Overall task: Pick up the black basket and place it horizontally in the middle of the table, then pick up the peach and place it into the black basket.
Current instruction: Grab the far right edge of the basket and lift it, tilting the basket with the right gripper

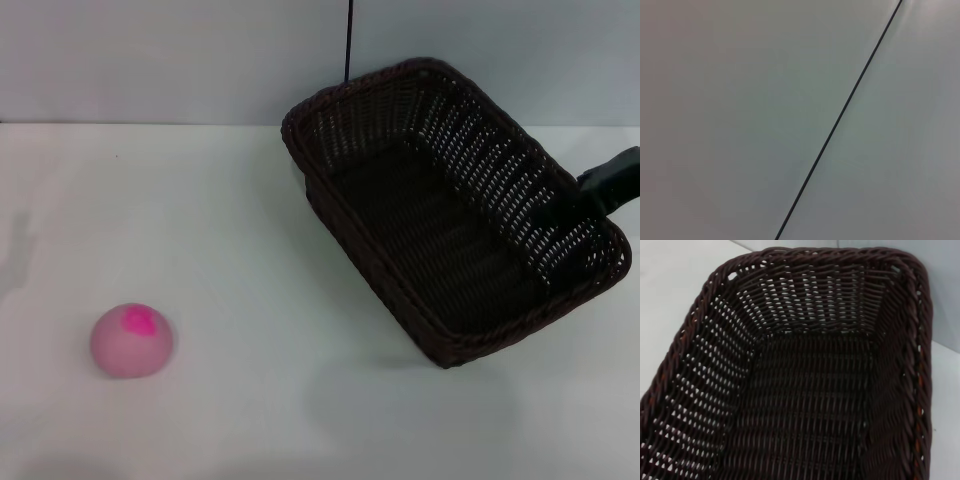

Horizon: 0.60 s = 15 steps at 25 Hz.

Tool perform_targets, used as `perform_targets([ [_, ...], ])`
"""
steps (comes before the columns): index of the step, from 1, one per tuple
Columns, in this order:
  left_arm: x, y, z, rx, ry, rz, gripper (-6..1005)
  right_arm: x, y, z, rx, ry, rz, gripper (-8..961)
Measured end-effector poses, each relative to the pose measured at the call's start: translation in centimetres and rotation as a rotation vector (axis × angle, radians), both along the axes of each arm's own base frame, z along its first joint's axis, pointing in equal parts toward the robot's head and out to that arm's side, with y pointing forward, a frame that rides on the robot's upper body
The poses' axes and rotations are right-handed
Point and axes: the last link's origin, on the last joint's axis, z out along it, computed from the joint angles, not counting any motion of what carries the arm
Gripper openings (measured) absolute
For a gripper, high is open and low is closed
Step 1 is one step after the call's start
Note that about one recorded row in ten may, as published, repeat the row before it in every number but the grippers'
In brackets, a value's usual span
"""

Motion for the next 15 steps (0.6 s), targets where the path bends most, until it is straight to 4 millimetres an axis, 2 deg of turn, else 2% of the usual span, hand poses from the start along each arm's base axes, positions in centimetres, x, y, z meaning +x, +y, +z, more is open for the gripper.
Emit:
perform_targets([
  [10,-0.05,0.0,0.01,0.0,0.0,0.003,783,-0.01,-0.15,0.05,-0.01,0.008,-0.003,393],
  [12,-0.07,0.0,0.02,0.0,0.0,0.004,783,-0.03,-0.21,0.1,-0.01,0.017,-0.005,228],
  [15,-0.09,-0.05,0.01,0.0,-0.001,0.005,782,-0.09,-0.4,0.48,-0.002,0.061,-0.011,228],
])
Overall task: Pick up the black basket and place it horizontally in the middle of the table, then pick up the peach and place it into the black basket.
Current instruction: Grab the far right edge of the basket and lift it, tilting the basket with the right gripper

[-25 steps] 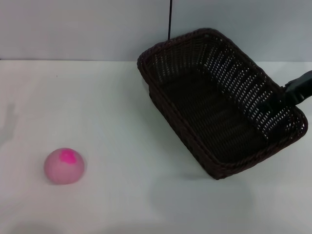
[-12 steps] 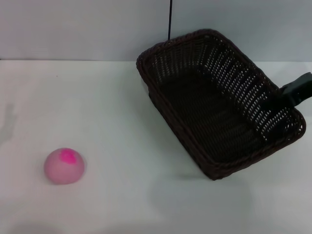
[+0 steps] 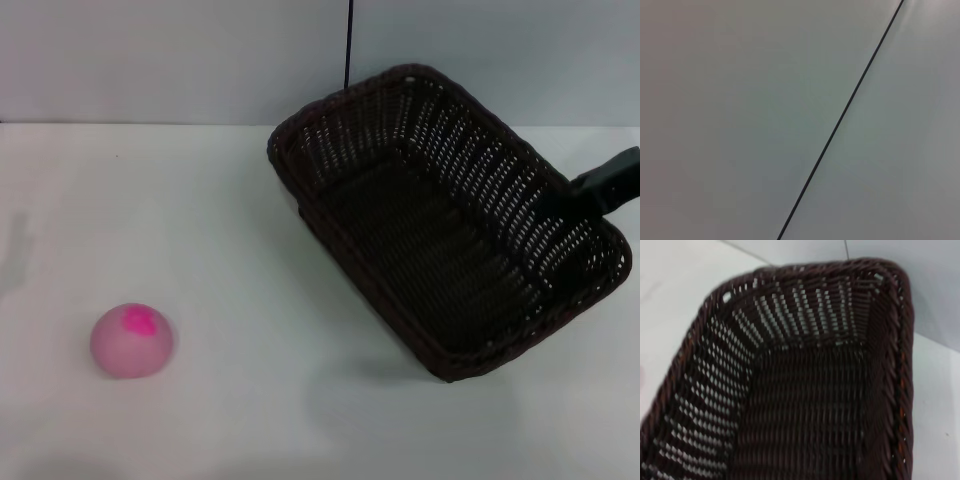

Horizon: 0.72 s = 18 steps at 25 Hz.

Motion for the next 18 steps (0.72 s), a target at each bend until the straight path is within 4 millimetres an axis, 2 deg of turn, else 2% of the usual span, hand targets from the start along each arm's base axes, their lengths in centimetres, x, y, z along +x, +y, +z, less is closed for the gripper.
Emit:
perform_targets([
  [8,-0.1,-0.2,0.0,0.001,-0.003,0.008,781,-1.2,-0.7,2.4,0.018,0.19,0.032,220],
  [12,-0.3,-0.2,0.1,-0.002,-0.021,0.01,780,-2.5,-1.2,5.2,0.032,0.35,0.068,213],
  [18,-0.2,0.0,0.1,-0.004,-0.026,0.008,780,-3.4,-1.0,7.1,0.034,0.375,0.109,206],
])
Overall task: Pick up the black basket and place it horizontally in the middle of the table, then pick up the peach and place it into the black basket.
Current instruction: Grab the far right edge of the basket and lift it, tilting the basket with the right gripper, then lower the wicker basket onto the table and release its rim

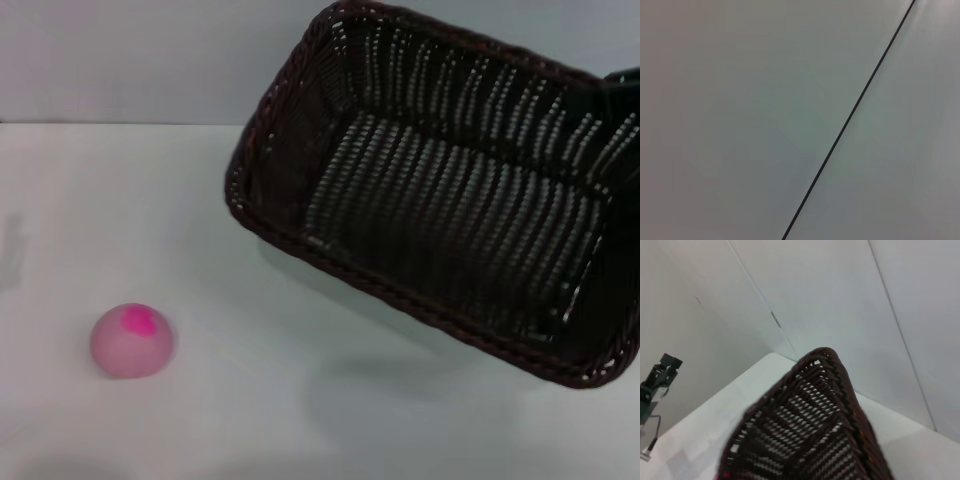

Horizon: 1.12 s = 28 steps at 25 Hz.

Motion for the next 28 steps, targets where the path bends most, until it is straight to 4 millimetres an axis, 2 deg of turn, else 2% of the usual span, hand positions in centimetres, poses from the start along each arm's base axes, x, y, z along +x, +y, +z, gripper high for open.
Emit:
perform_targets([
  [5,0.0,0.1,-0.1,-0.002,-0.003,-0.001,780,-0.7,0.6,1.1,0.025,-0.051,0.115,204],
  [7,0.1,0.4,-0.1,-0.006,-0.009,-0.003,780,-1.8,0.7,1.4,0.025,-0.054,0.229,204],
  [11,0.6,0.8,-0.4,-0.026,-0.012,-0.031,780,-3.0,0.7,1.2,0.01,-0.066,0.342,203],
  [12,0.7,0.9,-0.5,-0.03,-0.011,-0.039,780,-3.6,0.9,0.7,0.0,-0.089,0.416,203],
  [17,0.9,0.9,-0.7,-0.042,-0.01,-0.051,781,-4.2,1.2,-1.0,-0.039,-0.124,0.537,203],
  [19,1.0,0.9,-0.8,-0.045,-0.011,-0.053,781,-4.3,1.4,-1.4,-0.042,-0.122,0.555,203],
  [22,1.0,0.9,-0.9,-0.051,-0.019,-0.057,781,-4.4,2.1,-3.2,-0.043,-0.126,0.592,203],
  [28,0.9,0.7,-0.9,-0.057,-0.04,-0.06,781,-3.9,2.5,-5.4,-0.047,-0.155,0.609,203],
])
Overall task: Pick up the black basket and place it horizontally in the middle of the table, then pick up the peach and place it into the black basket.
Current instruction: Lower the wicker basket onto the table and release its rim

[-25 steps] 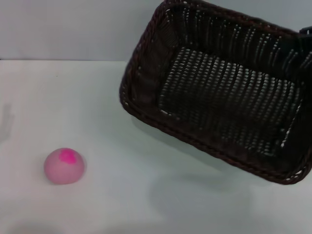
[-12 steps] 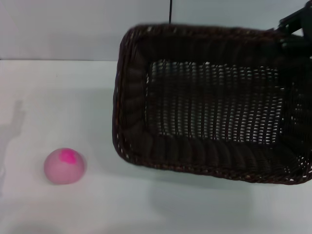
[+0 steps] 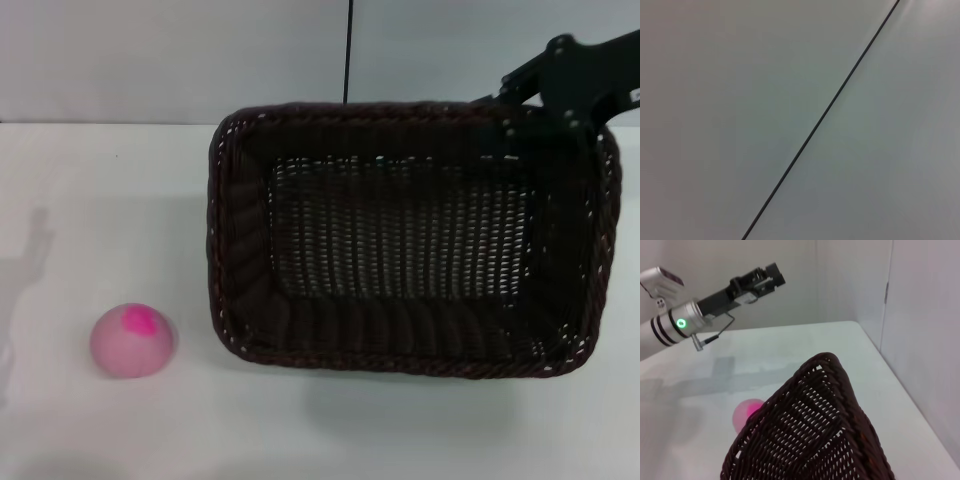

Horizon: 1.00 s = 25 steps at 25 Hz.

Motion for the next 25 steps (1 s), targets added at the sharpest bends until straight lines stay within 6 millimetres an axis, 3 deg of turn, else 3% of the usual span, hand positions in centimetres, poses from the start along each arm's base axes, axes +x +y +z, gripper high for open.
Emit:
perform_targets([
  [7,-0.1,-0.1,-0.2,-0.016,-0.013,0.003,781,0.0,0.0,-1.2,-0.004,-0.019,0.024,202],
  [25,0.0,-0.9,-1.0,-0.063,-0.028,-0.008,781,0.0,0.8,-1.2,0.06,-0.007,0.017,245],
])
